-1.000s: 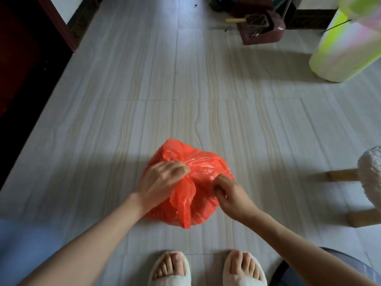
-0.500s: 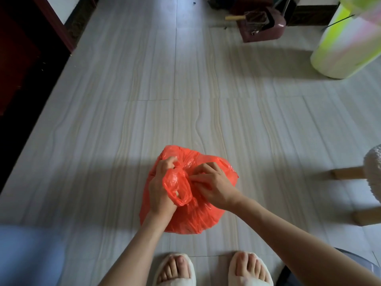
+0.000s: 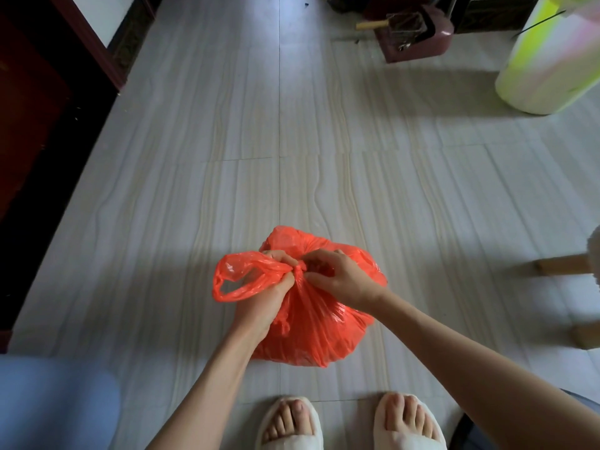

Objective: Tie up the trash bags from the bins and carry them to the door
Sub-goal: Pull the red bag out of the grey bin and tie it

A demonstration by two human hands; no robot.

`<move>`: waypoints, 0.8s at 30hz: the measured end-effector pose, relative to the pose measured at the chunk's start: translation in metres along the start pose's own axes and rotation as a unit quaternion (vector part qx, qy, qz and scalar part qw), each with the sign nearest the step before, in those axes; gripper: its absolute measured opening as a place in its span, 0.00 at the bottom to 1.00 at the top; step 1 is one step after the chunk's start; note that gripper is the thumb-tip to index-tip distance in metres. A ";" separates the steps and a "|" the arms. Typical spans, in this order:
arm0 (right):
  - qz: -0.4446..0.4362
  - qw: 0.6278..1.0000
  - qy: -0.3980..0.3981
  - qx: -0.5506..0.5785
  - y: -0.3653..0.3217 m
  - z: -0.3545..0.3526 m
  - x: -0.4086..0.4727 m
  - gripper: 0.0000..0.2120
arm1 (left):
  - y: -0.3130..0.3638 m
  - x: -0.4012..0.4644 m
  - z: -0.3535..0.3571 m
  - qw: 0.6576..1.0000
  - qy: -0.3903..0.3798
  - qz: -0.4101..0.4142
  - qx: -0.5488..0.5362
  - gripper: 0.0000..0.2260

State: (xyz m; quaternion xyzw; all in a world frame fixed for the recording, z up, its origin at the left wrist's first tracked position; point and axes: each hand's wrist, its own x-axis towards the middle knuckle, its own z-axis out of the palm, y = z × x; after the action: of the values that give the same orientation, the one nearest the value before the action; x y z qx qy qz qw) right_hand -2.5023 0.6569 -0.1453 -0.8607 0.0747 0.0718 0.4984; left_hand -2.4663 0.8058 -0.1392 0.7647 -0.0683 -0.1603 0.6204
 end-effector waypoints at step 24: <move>-0.299 0.896 0.008 -0.328 0.008 -0.015 0.016 0.09 | 0.000 0.058 0.005 0.877 0.069 -0.170 0.444 0.17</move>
State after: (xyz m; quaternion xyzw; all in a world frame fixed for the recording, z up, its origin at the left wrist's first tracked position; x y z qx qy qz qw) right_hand -2.4871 0.6388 -0.1473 -0.9576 -0.2098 -0.0671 0.1856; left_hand -2.4134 0.7833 -0.1495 0.9687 0.0416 -0.1632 0.1823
